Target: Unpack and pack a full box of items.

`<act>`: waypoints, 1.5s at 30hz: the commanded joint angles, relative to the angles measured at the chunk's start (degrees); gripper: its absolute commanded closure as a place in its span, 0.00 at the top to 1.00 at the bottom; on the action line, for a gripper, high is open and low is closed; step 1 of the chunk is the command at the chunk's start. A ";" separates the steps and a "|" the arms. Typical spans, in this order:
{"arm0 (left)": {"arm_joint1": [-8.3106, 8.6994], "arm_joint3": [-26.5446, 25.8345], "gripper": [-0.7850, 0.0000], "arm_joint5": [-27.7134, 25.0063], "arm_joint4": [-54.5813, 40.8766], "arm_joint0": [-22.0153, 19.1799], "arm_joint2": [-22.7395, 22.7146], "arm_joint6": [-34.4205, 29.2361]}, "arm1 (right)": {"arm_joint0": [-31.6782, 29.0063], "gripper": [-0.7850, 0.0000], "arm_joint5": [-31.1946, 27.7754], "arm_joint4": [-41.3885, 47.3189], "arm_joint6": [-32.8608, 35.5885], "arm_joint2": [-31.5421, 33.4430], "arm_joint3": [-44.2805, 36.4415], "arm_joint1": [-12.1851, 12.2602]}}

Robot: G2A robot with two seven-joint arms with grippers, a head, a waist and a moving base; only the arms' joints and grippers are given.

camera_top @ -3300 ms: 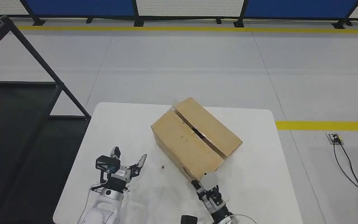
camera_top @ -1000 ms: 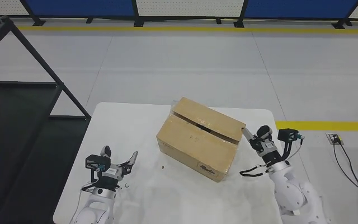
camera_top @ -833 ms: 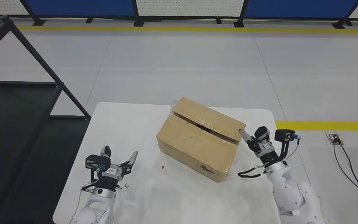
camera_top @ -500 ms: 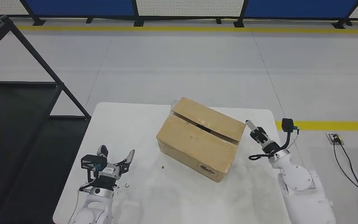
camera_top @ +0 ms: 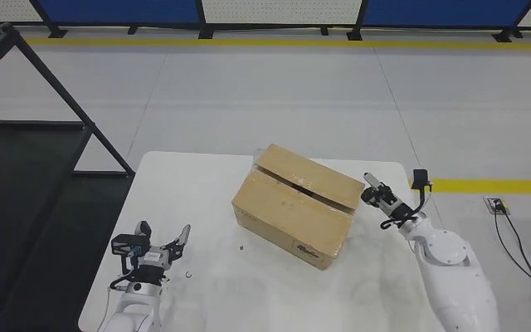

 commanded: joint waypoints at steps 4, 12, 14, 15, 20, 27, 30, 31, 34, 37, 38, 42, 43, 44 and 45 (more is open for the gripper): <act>0.01 -0.11 1.00 0.03 -0.19 0.41 -0.57 0.06 | 1.72 1.00 -0.63 1.71 1.51 -2.06 1.47 -0.25; -0.01 -0.20 1.00 -0.02 -0.27 0.42 -0.97 -0.18 | 4.14 1.00 0.07 2.01 0.94 -6.44 2.41 -1.02; -0.01 -0.24 1.00 -0.05 -0.55 0.26 -1.22 -0.20 | 4.79 1.00 0.24 2.05 0.54 -7.51 2.85 -1.25; -0.01 -0.28 1.00 -0.06 -0.67 0.18 -1.34 -0.16 | 5.11 1.00 0.29 2.05 0.35 -8.04 3.05 -1.37; 0.02 -0.16 1.00 0.09 -1.10 -0.72 -2.16 -0.47 | 6.44 1.00 -0.03 2.74 -0.34 -10.02 4.44 -1.85; 0.18 1.99 1.00 -0.59 -1.35 -4.14 -3.36 -1.78 | 5.54 1.00 -2.46 1.95 -3.19 -9.17 5.13 -1.32; 0.34 4.04 1.00 -1.73 -0.11 -6.76 -3.40 -2.48 | 2.83 1.00 -4.21 1.96 -3.57 -6.83 2.86 -0.42; 0.41 4.93 1.00 -2.24 0.62 -7.78 -3.31 -2.62 | 1.67 1.00 -4.83 2.11 -3.38 -5.86 1.78 -0.07; 0.57 8.23 1.00 -4.94 1.87 -10.94 -2.50 -2.74 | -2.32 1.00 -6.66 1.40 -1.35 -3.28 -2.53 1.06; 0.66 12.03 1.00 -7.65 3.73 -14.18 -0.97 -2.13 | -6.91 1.00 -8.91 0.37 0.56 -0.90 -7.48 2.09; 0.66 13.21 1.00 -8.53 4.17 -15.19 -0.39 -1.76 | -8.43 1.00 -9.75 -0.15 1.25 -0.27 -9.19 2.40; 0.62 17.10 1.00 -11.09 6.07 -18.44 1.90 0.09 | -14.12 1.00 -12.03 -2.52 1.27 2.13 -15.16 3.36; 0.60 17.92 1.00 -11.47 6.48 -19.13 2.41 0.47 | -15.41 1.00 -12.51 -3.15 1.07 2.53 -16.54 3.53; 0.58 18.75 1.00 -11.47 7.10 -19.82 2.92 0.68 | -16.61 1.00 -12.89 -4.07 1.03 2.86 -17.82 3.71; 0.56 19.53 1.00 -11.33 8.07 -20.53 3.50 0.77 | -17.65 1.00 -13.12 -4.63 0.80 3.18 -18.98 3.85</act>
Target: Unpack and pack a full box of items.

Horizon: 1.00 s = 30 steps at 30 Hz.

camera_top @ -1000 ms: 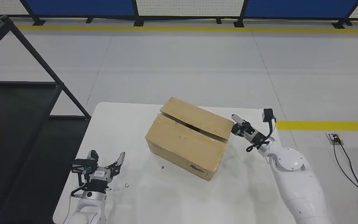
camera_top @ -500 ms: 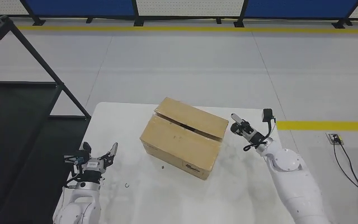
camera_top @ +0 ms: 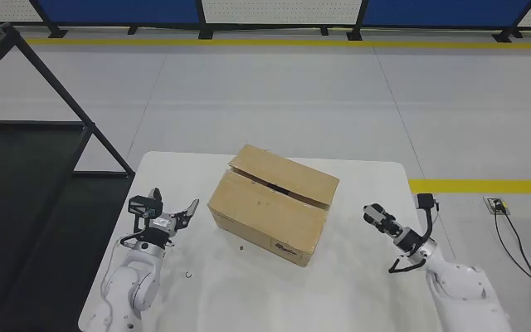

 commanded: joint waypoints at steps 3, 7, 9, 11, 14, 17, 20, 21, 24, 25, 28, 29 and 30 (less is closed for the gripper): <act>-0.20 3.18 1.00 0.01 2.19 -2.65 2.36 0.79 | -3.94 1.00 -0.96 -2.53 -0.99 1.01 -4.23 0.53; -0.31 4.74 1.00 -0.25 3.36 -3.78 3.83 1.72 | -5.88 1.00 -0.26 -3.82 -2.15 1.14 -6.34 0.82; -0.26 4.89 1.00 -0.85 3.94 -3.74 4.21 2.21 | -6.23 1.00 0.18 -4.18 -2.44 1.02 -6.80 0.94; -0.17 4.61 1.00 -1.18 4.87 -3.41 4.49 2.61 | -6.35 1.00 0.46 -4.37 -2.69 0.86 -6.99 1.05; -0.07 3.37 1.00 -1.54 5.11 -2.25 4.57 3.29 | -6.41 1.00 0.25 -4.60 -2.87 0.62 -7.26 1.24; 0.07 1.35 1.00 -2.15 5.47 -0.66 4.64 3.74 | -6.50 1.00 -0.70 -5.50 -2.91 0.51 -7.76 1.48; 0.21 -0.70 1.00 -2.11 6.03 0.76 4.54 3.80 | -6.67 1.00 -1.48 -6.49 -3.16 0.42 -8.12 1.71; 0.25 -1.21 1.00 -1.79 6.14 1.09 4.41 3.83 | -6.67 1.00 -1.62 -6.66 -3.22 0.32 -8.18 1.77; 0.30 -1.95 1.00 1.27 5.87 1.61 3.20 3.42 | -6.43 1.00 -1.66 -7.02 -3.35 -0.16 -8.07 1.93; 0.27 -1.78 1.00 2.31 5.10 1.59 2.79 2.91 | -6.30 1.00 -1.62 -7.03 -3.47 -0.31 -7.94 1.97; 0.19 -0.53 1.00 5.10 2.90 0.84 1.46 0.78 | -5.93 1.00 -1.54 -7.02 -3.60 -0.63 -7.36 2.13; 0.16 0.04 1.00 5.71 2.07 0.46 1.09 0.12 | -5.86 1.00 -1.56 -7.02 -3.59 -0.66 -7.22 2.20; 0.13 0.62 1.00 5.96 1.52 0.00 0.97 -0.43 | -5.88 1.00 -1.59 -7.00 -3.70 -0.61 -7.08 2.27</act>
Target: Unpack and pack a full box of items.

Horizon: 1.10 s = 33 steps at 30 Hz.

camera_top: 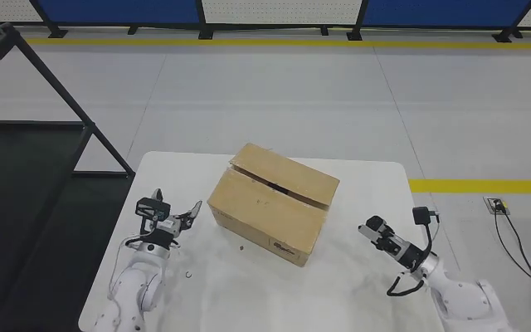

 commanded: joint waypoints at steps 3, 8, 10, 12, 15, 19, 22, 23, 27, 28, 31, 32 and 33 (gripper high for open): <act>-0.14 2.85 1.00 0.14 -1.13 -2.35 0.37 -1.74 | -0.36 1.00 -0.25 0.09 -0.37 0.38 0.11 0.33; -0.58 6.52 1.00 -1.03 -0.89 -6.15 3.13 -1.56 | -1.48 1.00 -0.47 0.40 -0.85 1.17 -0.50 0.76; -0.83 8.15 1.00 -1.15 -0.92 -7.66 4.35 -1.44 | -1.97 1.00 -0.44 0.48 -1.09 1.44 -0.60 0.91; -1.07 9.79 1.00 -1.14 -0.56 -9.12 5.61 -1.27 | -2.39 1.00 -0.33 0.62 -1.30 1.66 -0.49 1.06; -1.42 11.76 1.00 -1.33 -0.66 -10.73 7.08 -0.73 | -2.93 1.00 -0.30 0.83 -1.63 1.91 -0.27 1.26; -1.57 12.52 1.00 -2.50 -0.30 -11.09 8.22 0.66 | -3.50 1.00 -0.32 0.97 -2.08 2.23 -0.12 1.53; -1.52 12.22 1.00 -3.55 0.38 -10.51 8.68 1.57 | -3.89 1.00 -0.66 1.36 -2.45 2.56 -0.12 1.73; -1.50 12.01 1.00 -3.86 0.61 -10.28 8.81 1.75 | -4.02 1.00 -0.88 1.57 -2.57 2.67 -0.18 1.80; -1.40 10.53 1.00 -4.52 1.38 -8.94 9.18 2.31 | -4.61 1.00 -2.50 2.49 -3.78 3.22 -0.63 2.02; -1.39 9.99 1.00 -4.59 1.43 -8.52 9.28 2.39 | -4.80 1.00 -3.01 2.68 -4.08 3.33 -0.76 2.07; -1.36 8.25 1.00 -4.73 1.53 -7.20 9.50 2.57 | -5.46 1.00 -4.96 3.86 -5.74 3.70 -1.22 2.16; -1.35 7.62 1.00 -4.75 1.53 -6.73 9.59 2.62 | -5.67 1.00 -5.60 4.43 -6.34 3.80 -1.34 2.17; -1.34 7.01 1.00 -4.70 1.64 -6.27 9.66 2.68 | -5.87 1.00 -6.11 4.84 -6.73 3.87 -1.39 2.20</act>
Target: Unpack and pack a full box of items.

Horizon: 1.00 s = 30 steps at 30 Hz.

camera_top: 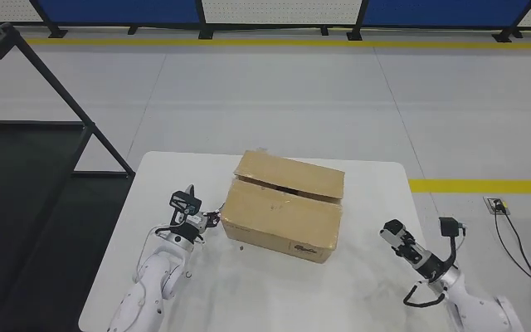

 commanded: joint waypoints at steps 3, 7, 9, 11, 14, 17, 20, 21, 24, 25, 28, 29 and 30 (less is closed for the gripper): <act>0.05 -2.36 1.00 -0.02 0.33 1.80 0.32 0.09 | -0.50 1.00 -1.77 1.60 -1.52 0.22 -0.19 0.11; 0.06 -4.11 1.00 -0.34 -0.22 3.24 0.47 0.06 | -0.75 1.00 -2.64 2.58 -2.50 0.41 -0.28 0.24; 0.08 -4.86 1.00 -0.46 -0.06 3.89 0.62 0.04 | -0.93 1.00 -2.97 2.91 -2.71 0.55 -0.33 0.33; 0.10 -5.49 1.00 -0.57 0.14 4.47 0.77 0.09 | -1.06 1.00 -3.10 3.03 -2.81 0.71 -0.40 0.44; 0.14 -6.26 1.00 -1.17 0.60 5.21 1.11 0.05 | -1.19 1.00 -3.26 3.31 -2.99 0.98 -0.33 0.60; 0.26 -7.03 1.00 -1.92 1.25 5.94 1.22 0.23 | -1.26 1.00 -3.40 3.66 -3.05 1.01 -0.13 0.73; 0.43 -7.64 1.00 -2.05 1.10 6.70 0.49 0.56 | -1.28 1.00 -3.54 4.17 -3.05 0.90 0.14 0.84; 0.50 -7.76 1.00 -1.58 0.91 6.98 -0.09 0.70 | -1.28 1.00 -3.51 4.18 -3.02 0.88 0.25 0.89; 0.71 -7.54 1.00 0.79 -0.95 7.56 -2.70 0.76 | -1.20 1.00 -3.37 3.99 -2.81 0.69 0.45 1.01; 0.73 -7.30 1.00 1.96 -2.02 7.72 -3.64 0.44 | -1.18 1.00 -3.31 3.93 -2.76 0.56 0.49 1.04; 0.78 -6.32 1.00 4.70 -5.56 8.04 -6.19 -1.62 | -1.17 1.00 -3.03 3.56 -2.96 0.20 0.41 1.10; 0.82 -6.21 1.00 5.09 -5.97 8.12 -6.69 -2.49 | -1.19 1.00 -2.94 3.45 -3.10 0.11 0.35 1.12; 0.93 -6.16 1.00 4.73 -5.58 8.41 -6.94 -3.47 | -1.22 1.00 -2.80 3.23 -3.16 0.04 0.29 1.15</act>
